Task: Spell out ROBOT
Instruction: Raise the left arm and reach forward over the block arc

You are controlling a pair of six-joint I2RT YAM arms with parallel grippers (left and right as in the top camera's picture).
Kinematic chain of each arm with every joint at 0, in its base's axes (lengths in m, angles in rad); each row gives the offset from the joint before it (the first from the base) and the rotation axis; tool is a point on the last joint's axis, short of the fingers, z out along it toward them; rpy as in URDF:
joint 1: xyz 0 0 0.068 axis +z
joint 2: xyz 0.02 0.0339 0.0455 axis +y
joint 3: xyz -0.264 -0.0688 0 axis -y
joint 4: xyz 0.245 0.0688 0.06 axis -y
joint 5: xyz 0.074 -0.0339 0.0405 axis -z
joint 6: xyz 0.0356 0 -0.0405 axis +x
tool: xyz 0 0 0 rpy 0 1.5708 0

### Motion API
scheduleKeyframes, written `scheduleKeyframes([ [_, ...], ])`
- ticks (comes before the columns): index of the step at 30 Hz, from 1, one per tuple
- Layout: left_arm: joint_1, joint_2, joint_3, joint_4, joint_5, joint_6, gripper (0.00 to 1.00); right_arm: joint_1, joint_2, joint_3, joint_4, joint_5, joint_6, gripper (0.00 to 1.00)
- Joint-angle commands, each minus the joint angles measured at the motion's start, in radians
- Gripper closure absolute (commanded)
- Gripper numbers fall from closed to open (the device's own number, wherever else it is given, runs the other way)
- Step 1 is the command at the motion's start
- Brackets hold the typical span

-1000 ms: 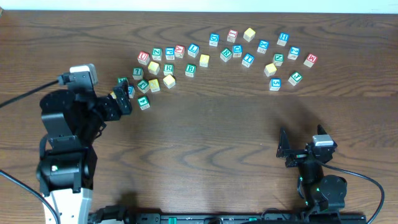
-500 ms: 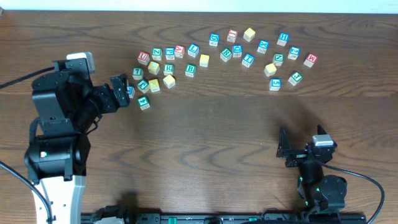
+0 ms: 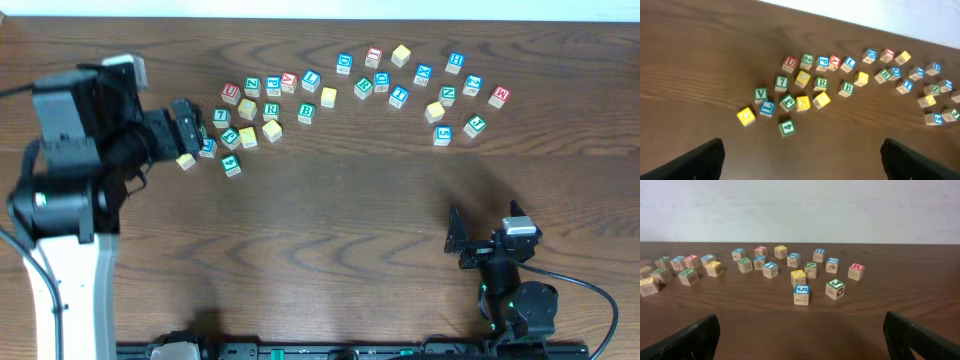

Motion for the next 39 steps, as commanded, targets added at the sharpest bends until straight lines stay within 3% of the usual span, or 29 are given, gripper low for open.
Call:
scheduleKeyframes([
  [1, -0.017, 0.067, 0.111, -0.058, 0.016, -0.001, 0.01, -0.007, 0.002, -0.001, -0.005, -0.004, 0.010, 0.01],
  [11, -0.127, 0.169, 0.153, -0.115, 0.015, -0.001, 0.01, -0.007, 0.002, -0.001, -0.004, -0.004, 0.010, 0.01],
  [23, -0.134, 0.330, 0.153, -0.067, 0.038, -0.018, 0.01, -0.007, 0.002, -0.001, -0.004, -0.004, 0.010, 0.01],
  [29, -0.134, 0.397, 0.153, 0.003, 0.038, -0.151, 0.01, -0.007, 0.002, -0.001, -0.004, -0.004, 0.010, 0.01],
  [39, -0.173, 0.491, 0.153, -0.005, 0.037, -0.196, 0.01, -0.007, 0.002, -0.001, -0.004, -0.005, 0.010, 0.01],
])
